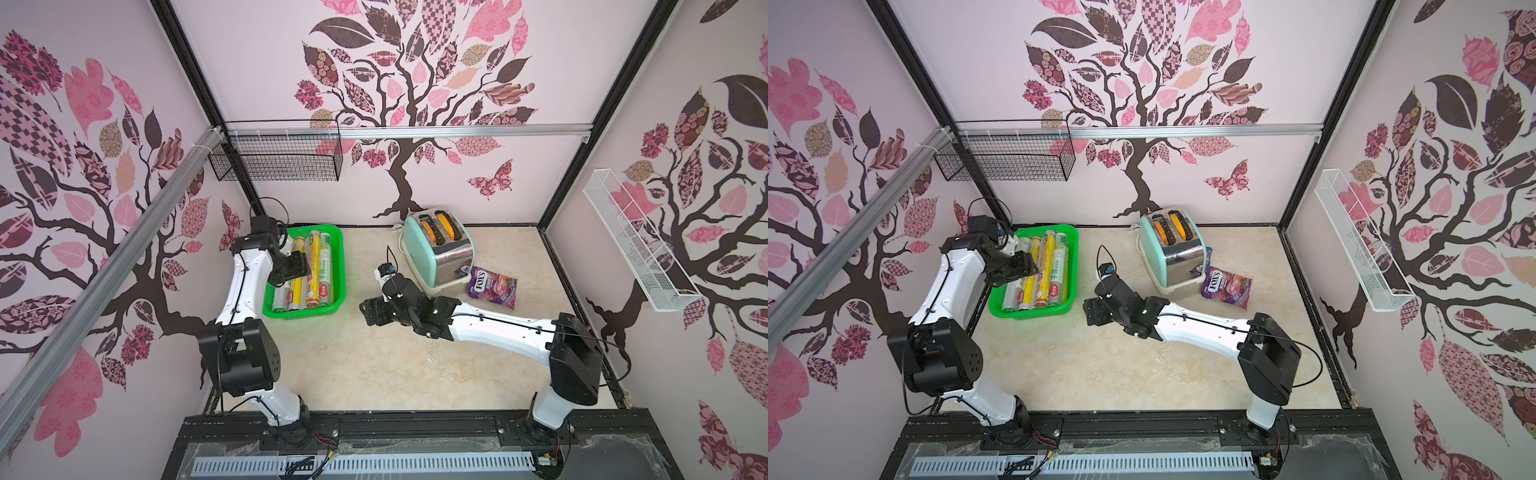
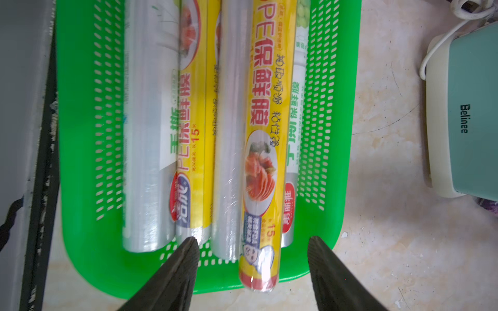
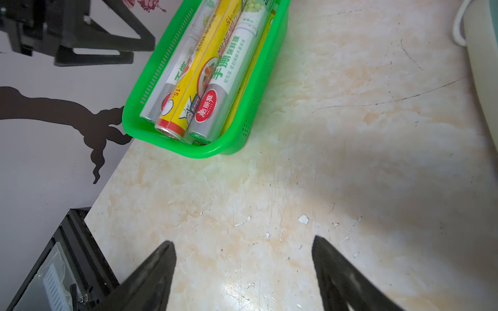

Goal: Put the plastic wrap into the basket
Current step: Place the plastic wrap in the basket, then move the basket to the center of the board.

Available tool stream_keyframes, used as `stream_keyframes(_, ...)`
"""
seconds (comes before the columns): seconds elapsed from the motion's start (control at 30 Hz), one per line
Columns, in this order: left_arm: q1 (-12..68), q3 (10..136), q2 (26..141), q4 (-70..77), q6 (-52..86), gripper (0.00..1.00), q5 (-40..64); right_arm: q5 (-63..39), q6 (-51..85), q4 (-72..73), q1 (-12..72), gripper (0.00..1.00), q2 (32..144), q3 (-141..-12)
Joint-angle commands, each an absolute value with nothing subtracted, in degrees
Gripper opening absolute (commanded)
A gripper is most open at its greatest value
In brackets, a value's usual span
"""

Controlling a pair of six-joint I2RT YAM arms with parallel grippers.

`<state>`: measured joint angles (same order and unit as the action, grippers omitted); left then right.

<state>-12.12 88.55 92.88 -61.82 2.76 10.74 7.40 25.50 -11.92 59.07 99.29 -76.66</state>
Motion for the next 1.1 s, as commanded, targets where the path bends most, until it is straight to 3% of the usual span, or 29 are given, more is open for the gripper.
stream_keyframes(0.0, -14.9, 85.4, 89.0, -61.6, -0.1, 0.70, 9.6, 7.0, 26.0, -10.8, 59.3, 0.80, 100.9, -80.2)
stream_keyframes(0.27, -22.4, 77.4, 84.1, -54.5, -2.6, 0.70, -1.4, 5.2, 25.4, -11.9, 59.3, 0.77, 101.6, -81.1)
stream_keyframes(0.53, -25.8, 75.3, 89.2, -45.5, -9.4, 0.69, -11.0, 5.3, 24.2, -13.7, 59.3, 0.74, 97.3, -76.3)
stream_keyframes(0.73, -25.9, 77.5, 96.0, -41.1, -13.9, 0.68, -9.7, 7.0, 23.3, -15.3, 59.3, 0.71, 93.0, -72.4)
stream_keyframes(1.0, -25.9, 81.1, 101.3, -44.1, -15.8, 0.66, 4.5, 7.9, 22.8, -17.0, 59.3, 0.71, 89.6, -70.3)
stream_keyframes(1.07, -25.9, 80.9, 101.8, -43.2, -15.7, 0.61, 4.9, 8.0, 22.7, -18.0, 59.3, 0.71, 89.4, -70.6)
